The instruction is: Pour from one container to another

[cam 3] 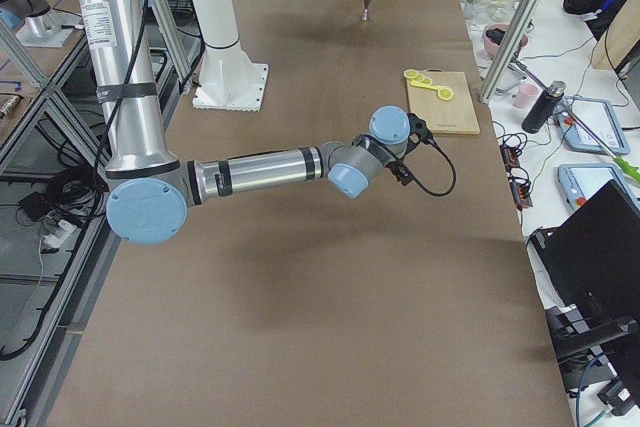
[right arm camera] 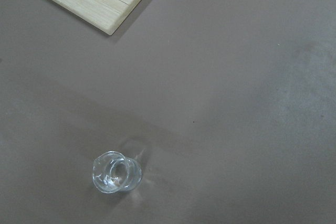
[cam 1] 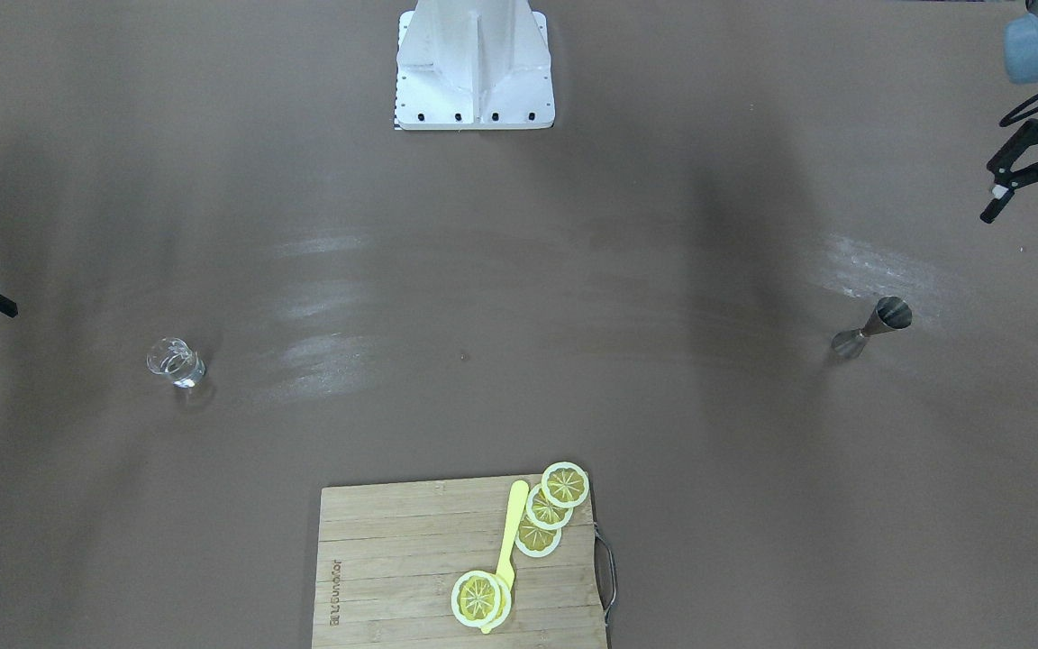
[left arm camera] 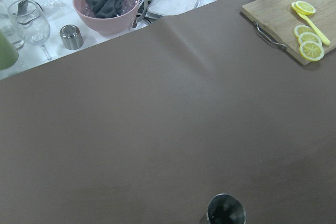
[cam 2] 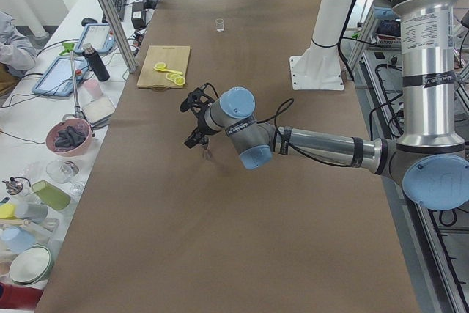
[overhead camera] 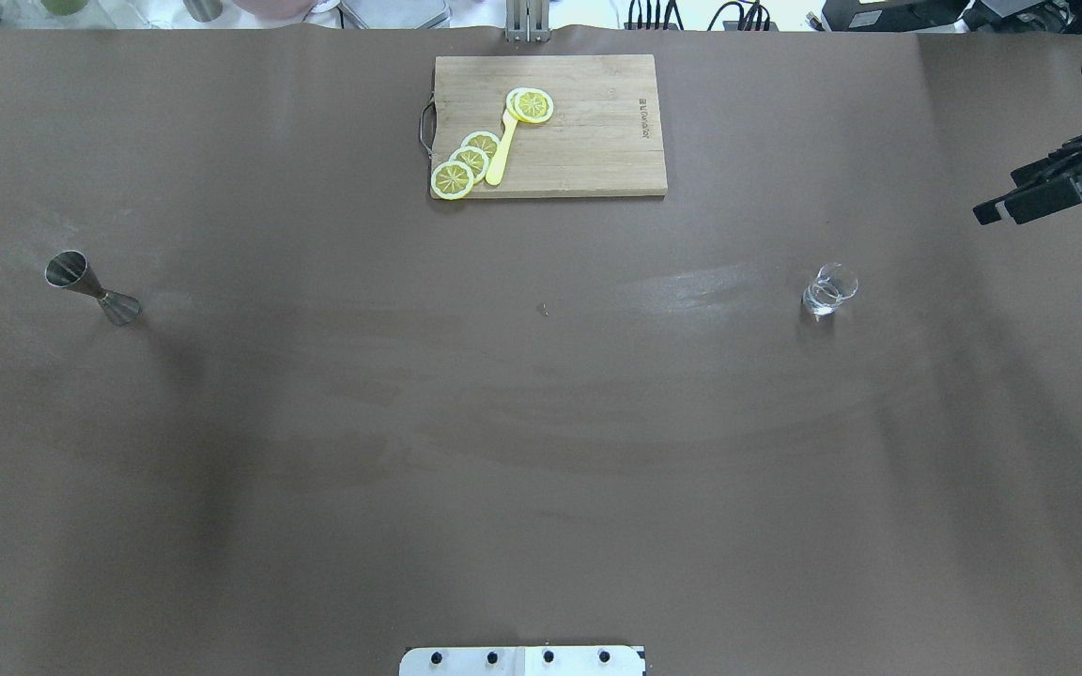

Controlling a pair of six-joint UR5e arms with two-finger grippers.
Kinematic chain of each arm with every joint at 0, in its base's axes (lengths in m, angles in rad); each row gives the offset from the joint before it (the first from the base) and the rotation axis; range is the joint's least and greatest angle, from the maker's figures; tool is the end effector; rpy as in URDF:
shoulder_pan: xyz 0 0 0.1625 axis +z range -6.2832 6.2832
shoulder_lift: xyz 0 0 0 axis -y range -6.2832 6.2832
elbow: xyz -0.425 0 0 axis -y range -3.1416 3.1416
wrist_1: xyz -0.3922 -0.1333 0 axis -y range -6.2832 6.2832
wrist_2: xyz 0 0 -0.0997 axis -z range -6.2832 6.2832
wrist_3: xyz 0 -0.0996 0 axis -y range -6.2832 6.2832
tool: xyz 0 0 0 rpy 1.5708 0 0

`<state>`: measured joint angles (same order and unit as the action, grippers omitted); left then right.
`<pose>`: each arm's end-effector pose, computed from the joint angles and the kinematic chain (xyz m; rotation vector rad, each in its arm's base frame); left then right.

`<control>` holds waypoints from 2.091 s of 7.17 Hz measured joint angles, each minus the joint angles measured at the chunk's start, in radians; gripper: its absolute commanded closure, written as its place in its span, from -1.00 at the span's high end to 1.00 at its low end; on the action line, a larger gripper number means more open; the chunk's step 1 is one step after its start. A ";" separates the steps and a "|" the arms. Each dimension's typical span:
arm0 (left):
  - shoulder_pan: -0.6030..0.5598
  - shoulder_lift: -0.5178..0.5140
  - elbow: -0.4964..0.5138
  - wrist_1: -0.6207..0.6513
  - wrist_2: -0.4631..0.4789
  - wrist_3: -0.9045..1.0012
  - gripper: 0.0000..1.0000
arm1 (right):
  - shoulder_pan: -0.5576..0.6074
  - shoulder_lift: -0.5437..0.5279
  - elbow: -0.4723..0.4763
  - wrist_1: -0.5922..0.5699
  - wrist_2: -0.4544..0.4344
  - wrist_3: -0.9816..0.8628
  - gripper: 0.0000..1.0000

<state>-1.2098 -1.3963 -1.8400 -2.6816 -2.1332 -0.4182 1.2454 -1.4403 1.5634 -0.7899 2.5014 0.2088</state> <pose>0.0772 -0.4315 0.4809 0.8959 0.8988 0.2892 -0.1262 -0.5410 0.4942 0.5810 -1.0595 -0.5218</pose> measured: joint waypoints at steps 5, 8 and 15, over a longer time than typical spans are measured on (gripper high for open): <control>0.427 0.189 -0.028 -0.365 0.600 -0.133 0.97 | -0.101 -0.049 -0.157 0.589 -0.025 -0.073 1.00; 0.731 0.228 0.061 -0.526 1.023 -0.276 0.97 | -0.134 -0.059 -0.267 0.704 -0.053 -0.335 1.00; 1.061 0.216 0.215 -0.563 1.504 -0.566 0.97 | -0.178 0.169 -0.518 0.703 -0.039 -0.520 1.00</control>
<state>-0.1490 -1.1808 -1.6246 -3.2441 -0.6296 -0.9839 1.0671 -1.2711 1.0458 -0.0865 2.4624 -0.3110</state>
